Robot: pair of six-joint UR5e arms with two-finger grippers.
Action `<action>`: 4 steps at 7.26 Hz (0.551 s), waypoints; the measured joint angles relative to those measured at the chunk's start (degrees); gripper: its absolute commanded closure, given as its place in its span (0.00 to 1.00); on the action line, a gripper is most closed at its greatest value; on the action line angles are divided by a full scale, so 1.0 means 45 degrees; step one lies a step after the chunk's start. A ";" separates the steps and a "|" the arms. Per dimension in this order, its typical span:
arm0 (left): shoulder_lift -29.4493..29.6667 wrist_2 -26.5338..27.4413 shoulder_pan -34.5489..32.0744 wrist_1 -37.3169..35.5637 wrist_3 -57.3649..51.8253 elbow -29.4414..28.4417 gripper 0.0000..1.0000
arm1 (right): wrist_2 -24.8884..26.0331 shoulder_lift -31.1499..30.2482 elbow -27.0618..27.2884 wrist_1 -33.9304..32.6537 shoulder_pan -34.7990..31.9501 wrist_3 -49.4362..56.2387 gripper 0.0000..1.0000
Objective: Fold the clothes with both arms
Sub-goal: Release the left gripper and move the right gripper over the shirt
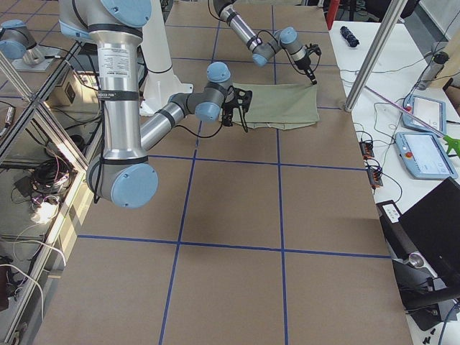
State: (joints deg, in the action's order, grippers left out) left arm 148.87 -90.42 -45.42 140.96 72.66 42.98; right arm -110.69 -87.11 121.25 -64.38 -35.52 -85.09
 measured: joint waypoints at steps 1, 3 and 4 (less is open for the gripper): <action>-0.0087 -0.0634 -0.0420 -0.0033 -0.0484 0.0182 0.00 | 0.0095 0.0177 -0.0208 -0.0050 0.0036 0.0006 0.00; -0.0820 -0.1870 -0.0940 -0.0184 -0.1065 0.1322 0.00 | 0.0240 0.0983 -0.0395 -0.1223 0.0052 0.0121 0.00; -0.1291 -0.2328 -0.1006 -0.0511 -0.1184 0.2068 0.00 | 0.0267 0.1819 -0.0431 -0.2564 0.0041 0.0286 0.00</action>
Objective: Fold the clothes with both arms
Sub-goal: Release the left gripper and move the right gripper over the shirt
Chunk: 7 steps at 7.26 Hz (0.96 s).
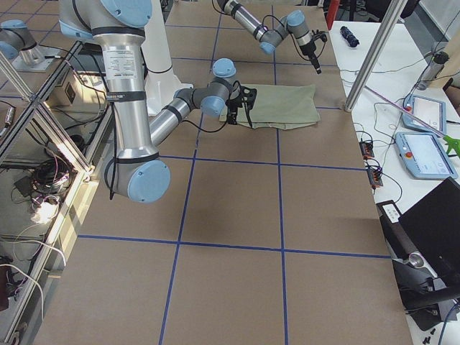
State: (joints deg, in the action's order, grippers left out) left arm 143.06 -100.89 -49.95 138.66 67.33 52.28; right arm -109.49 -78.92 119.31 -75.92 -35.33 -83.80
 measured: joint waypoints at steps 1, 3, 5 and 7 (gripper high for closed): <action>-0.0764 -0.0428 -0.0021 -0.0415 -0.0389 0.1130 0.00 | 0.0015 0.0990 -0.0101 -0.1564 -0.0009 0.0499 0.00; -0.2689 -0.1024 -0.0032 -0.1348 -0.1325 0.4023 0.00 | 0.0199 0.2527 -0.0769 -0.3702 0.0021 0.2148 0.00; -0.4005 -0.1729 0.0012 -0.3337 -0.1520 0.7143 0.00 | 0.0731 0.3716 -0.2237 -0.4163 0.0455 0.2898 0.00; -0.4756 -0.2262 0.0092 -0.4653 -0.1529 0.9084 0.00 | 0.1576 0.4615 -0.3402 -0.4608 0.1402 0.3085 0.00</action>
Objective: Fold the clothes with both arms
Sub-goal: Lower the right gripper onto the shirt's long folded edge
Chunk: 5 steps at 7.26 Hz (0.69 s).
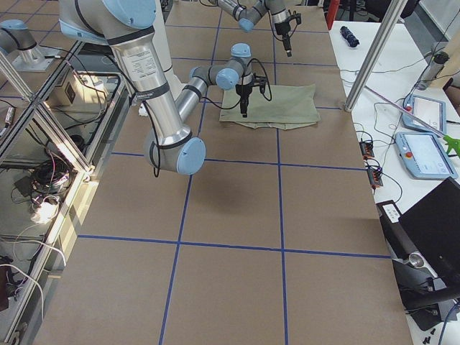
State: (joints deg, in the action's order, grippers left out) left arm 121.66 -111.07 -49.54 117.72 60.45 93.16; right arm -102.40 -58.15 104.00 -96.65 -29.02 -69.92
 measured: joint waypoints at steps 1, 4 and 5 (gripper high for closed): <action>-0.0152 -0.0127 0.0044 -0.0162 0.0034 0.0265 0.00 | 0.0342 0.0386 -0.0278 -0.0531 0.0485 0.0026 0.00; -0.0480 -0.0197 0.0238 -0.0142 0.0092 0.0351 0.00 | 0.0742 0.0730 -0.0729 -0.1219 0.1421 0.0030 0.00; -0.0502 -0.0199 0.0275 -0.0122 0.0103 0.0316 0.00 | 0.0748 0.0687 -0.0841 -0.1249 0.1521 0.0029 0.00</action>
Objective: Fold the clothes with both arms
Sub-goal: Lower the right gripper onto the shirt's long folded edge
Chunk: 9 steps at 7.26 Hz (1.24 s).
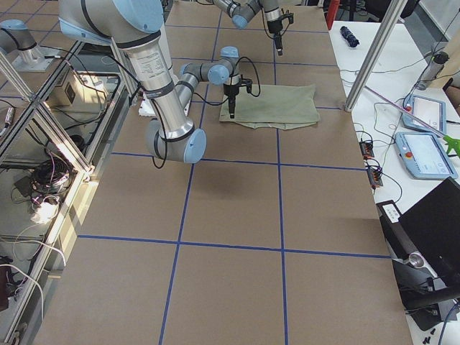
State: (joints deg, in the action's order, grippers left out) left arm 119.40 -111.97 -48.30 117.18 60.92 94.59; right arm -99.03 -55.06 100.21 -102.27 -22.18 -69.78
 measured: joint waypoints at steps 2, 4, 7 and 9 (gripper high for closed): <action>-0.0009 0.0011 0.0123 0.0082 0.0049 -0.0099 0.00 | -0.0012 -0.0225 -0.0065 -0.0020 0.0171 0.0000 0.00; -0.0010 0.0018 0.0280 0.0109 0.0062 -0.0147 0.00 | -0.0007 -0.0359 -0.0083 -0.0013 0.0301 0.0000 0.00; -0.0010 0.0036 0.0373 0.0113 0.0063 -0.0150 0.00 | -0.0049 -0.0490 -0.0004 -0.0027 0.0280 -0.0001 0.00; -0.0010 0.0038 0.0392 0.0119 0.0057 -0.0147 0.00 | -0.0100 -0.0594 0.0106 -0.0027 0.0118 0.0004 0.00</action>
State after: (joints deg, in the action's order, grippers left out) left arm 119.36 -111.80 -46.53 117.71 61.18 93.93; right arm -99.48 -57.73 100.69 -102.39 -21.65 -69.77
